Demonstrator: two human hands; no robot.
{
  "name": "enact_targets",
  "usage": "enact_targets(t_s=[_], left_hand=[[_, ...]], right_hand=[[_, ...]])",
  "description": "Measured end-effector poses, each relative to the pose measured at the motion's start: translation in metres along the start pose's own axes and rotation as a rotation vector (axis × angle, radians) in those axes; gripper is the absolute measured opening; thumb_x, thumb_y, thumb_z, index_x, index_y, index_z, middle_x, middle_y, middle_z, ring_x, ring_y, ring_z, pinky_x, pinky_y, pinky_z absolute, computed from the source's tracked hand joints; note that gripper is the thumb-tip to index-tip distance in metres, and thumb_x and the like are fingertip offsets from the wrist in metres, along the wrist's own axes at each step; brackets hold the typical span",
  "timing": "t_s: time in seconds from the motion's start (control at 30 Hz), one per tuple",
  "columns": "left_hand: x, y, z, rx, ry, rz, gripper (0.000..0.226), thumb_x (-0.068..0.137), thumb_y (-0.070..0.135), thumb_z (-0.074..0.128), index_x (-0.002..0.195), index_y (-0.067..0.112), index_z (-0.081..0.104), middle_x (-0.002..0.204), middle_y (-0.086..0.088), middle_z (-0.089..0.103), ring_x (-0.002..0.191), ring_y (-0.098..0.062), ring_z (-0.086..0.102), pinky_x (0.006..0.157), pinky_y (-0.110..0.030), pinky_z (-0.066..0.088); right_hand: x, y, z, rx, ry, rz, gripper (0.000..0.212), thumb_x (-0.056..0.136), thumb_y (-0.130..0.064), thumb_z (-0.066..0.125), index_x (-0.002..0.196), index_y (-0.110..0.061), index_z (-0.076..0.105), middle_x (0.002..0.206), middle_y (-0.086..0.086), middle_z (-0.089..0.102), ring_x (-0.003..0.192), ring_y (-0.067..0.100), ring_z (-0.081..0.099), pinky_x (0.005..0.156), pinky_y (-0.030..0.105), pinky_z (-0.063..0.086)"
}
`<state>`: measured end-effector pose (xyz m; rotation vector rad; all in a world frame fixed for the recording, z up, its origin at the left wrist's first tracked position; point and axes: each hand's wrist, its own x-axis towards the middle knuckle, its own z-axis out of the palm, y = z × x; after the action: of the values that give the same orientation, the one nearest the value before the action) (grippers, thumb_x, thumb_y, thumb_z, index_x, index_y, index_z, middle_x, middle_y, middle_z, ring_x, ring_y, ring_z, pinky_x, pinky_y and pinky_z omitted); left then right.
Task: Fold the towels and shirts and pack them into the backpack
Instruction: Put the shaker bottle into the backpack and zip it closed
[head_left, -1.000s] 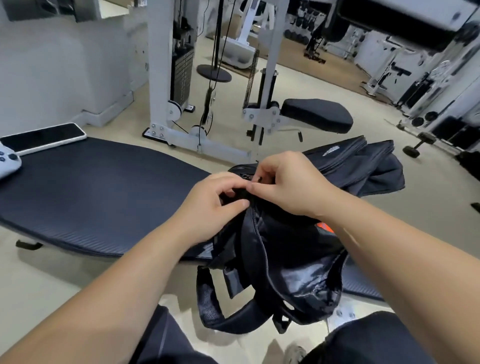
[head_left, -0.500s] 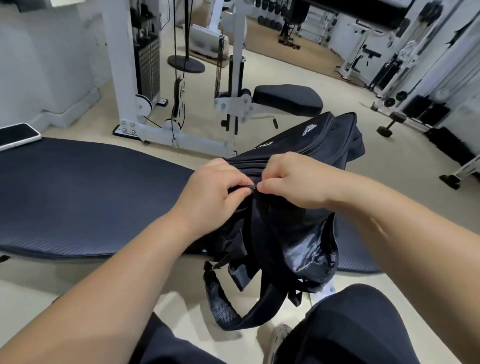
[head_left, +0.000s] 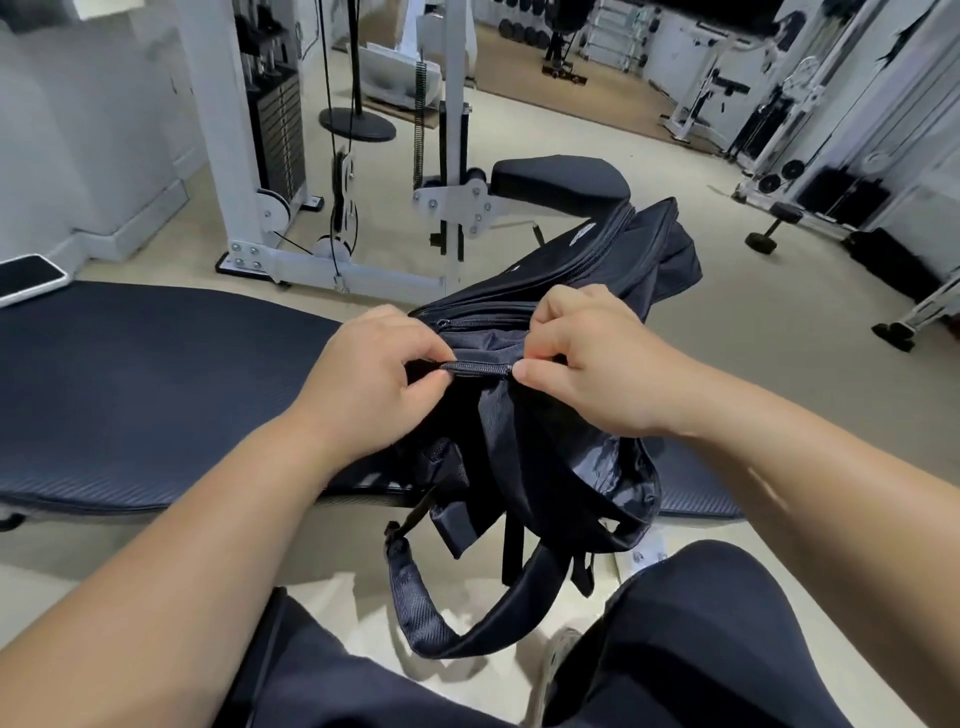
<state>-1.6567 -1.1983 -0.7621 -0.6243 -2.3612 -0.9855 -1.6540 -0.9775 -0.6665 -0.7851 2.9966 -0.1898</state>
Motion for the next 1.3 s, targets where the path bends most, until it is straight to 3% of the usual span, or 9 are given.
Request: enact_targets(t_s=[0.13, 0.37, 0.5, 0.6, 0.77, 0.93, 1.0, 1.13, 1.3], left_hand=[[0.012, 0.028, 0.001, 0.023, -0.124, 0.128, 0.030, 0.082, 0.041, 0.069, 0.103, 0.022, 0.075, 0.099, 0.009, 0.070, 0.094, -0.013, 0.058, 0.084, -0.027, 0.045], [0.016, 0.027, 0.002, 0.138, -0.108, 0.169, 0.018, 0.084, 0.031, 0.069, 0.086, 0.013, 0.070, 0.081, 0.002, 0.065, 0.079, -0.023, 0.060, 0.073, -0.030, 0.044], [0.012, 0.021, -0.008, 0.153, -0.132, 0.140, 0.019, 0.086, 0.032, 0.068, 0.083, 0.013, 0.069, 0.079, 0.003, 0.064, 0.075, -0.020, 0.059, 0.073, -0.026, 0.041], [0.007, -0.005, -0.035, 0.204, -0.093, 0.052, 0.028, 0.087, 0.039, 0.059, 0.083, 0.013, 0.070, 0.078, 0.002, 0.065, 0.074, -0.021, 0.060, 0.074, -0.028, 0.045], [0.007, -0.005, -0.056, 0.210, -0.075, -0.037, 0.034, 0.081, 0.043, 0.055, 0.085, 0.015, 0.073, 0.081, 0.007, 0.065, 0.077, -0.018, 0.061, 0.075, -0.044, 0.055], [0.031, 0.061, -0.031, 0.179, -0.099, 0.170, 0.041, 0.082, 0.048, 0.064, 0.105, 0.016, 0.074, 0.100, 0.000, 0.069, 0.096, -0.023, 0.063, 0.088, -0.039, 0.050], [0.039, 0.071, -0.018, 0.248, -0.114, 0.174, 0.040, 0.084, 0.052, 0.061, 0.102, 0.019, 0.073, 0.095, 0.001, 0.068, 0.093, -0.025, 0.062, 0.084, -0.041, 0.051], [0.046, 0.075, -0.009, 0.277, -0.113, 0.188, 0.017, 0.087, 0.034, 0.069, 0.087, 0.018, 0.068, 0.082, -0.001, 0.065, 0.084, -0.029, 0.060, 0.074, -0.038, 0.048], [0.044, 0.057, -0.040, 0.322, -0.129, 0.183, 0.015, 0.087, 0.030, 0.067, 0.082, 0.016, 0.065, 0.078, 0.001, 0.062, 0.079, -0.027, 0.058, 0.073, -0.038, 0.049]], right_hand=[[0.002, -0.005, 0.002, 0.041, 0.046, -0.043, 0.023, 0.096, -0.044, 0.059, 0.074, -0.043, 0.054, 0.101, -0.007, 0.050, 0.106, 0.023, 0.041, 0.109, 0.048, 0.030], [0.003, -0.001, 0.007, -0.018, 0.165, -0.048, 0.036, 0.087, -0.058, 0.048, 0.075, -0.032, 0.072, 0.102, -0.011, 0.046, 0.107, 0.024, 0.038, 0.104, 0.044, 0.032], [-0.004, 0.003, 0.015, -0.053, 0.235, -0.094, 0.036, 0.088, -0.050, 0.054, 0.071, -0.025, 0.071, 0.107, -0.008, 0.049, 0.112, 0.023, 0.037, 0.117, 0.059, 0.019], [-0.015, 0.025, 0.008, -0.060, 0.281, -0.068, 0.038, 0.089, -0.051, 0.051, 0.066, -0.025, 0.069, 0.117, -0.007, 0.053, 0.117, 0.031, 0.041, 0.110, 0.065, 0.025], [-0.017, 0.032, -0.013, 0.013, 0.300, -0.091, 0.043, 0.089, -0.060, 0.043, 0.071, -0.027, 0.066, 0.127, -0.005, 0.050, 0.120, 0.032, 0.040, 0.108, 0.050, 0.032], [-0.011, 0.017, -0.014, 0.132, 0.305, -0.097, 0.048, 0.085, -0.061, 0.042, 0.075, -0.022, 0.067, 0.123, -0.007, 0.048, 0.117, 0.023, 0.039, 0.106, 0.044, 0.032], [-0.011, 0.019, -0.016, 0.144, 0.328, -0.083, 0.049, 0.085, -0.062, 0.042, 0.075, -0.021, 0.068, 0.122, -0.009, 0.049, 0.118, 0.022, 0.038, 0.106, 0.045, 0.032], [-0.016, 0.025, -0.014, 0.140, 0.349, -0.089, 0.048, 0.086, -0.061, 0.044, 0.074, -0.021, 0.068, 0.119, -0.011, 0.050, 0.117, 0.021, 0.040, 0.104, 0.046, 0.034], [-0.024, 0.052, -0.022, 0.168, 0.374, 0.060, 0.030, 0.091, -0.055, 0.053, 0.068, -0.037, 0.060, 0.112, -0.011, 0.048, 0.115, 0.024, 0.043, 0.100, 0.038, 0.034]])
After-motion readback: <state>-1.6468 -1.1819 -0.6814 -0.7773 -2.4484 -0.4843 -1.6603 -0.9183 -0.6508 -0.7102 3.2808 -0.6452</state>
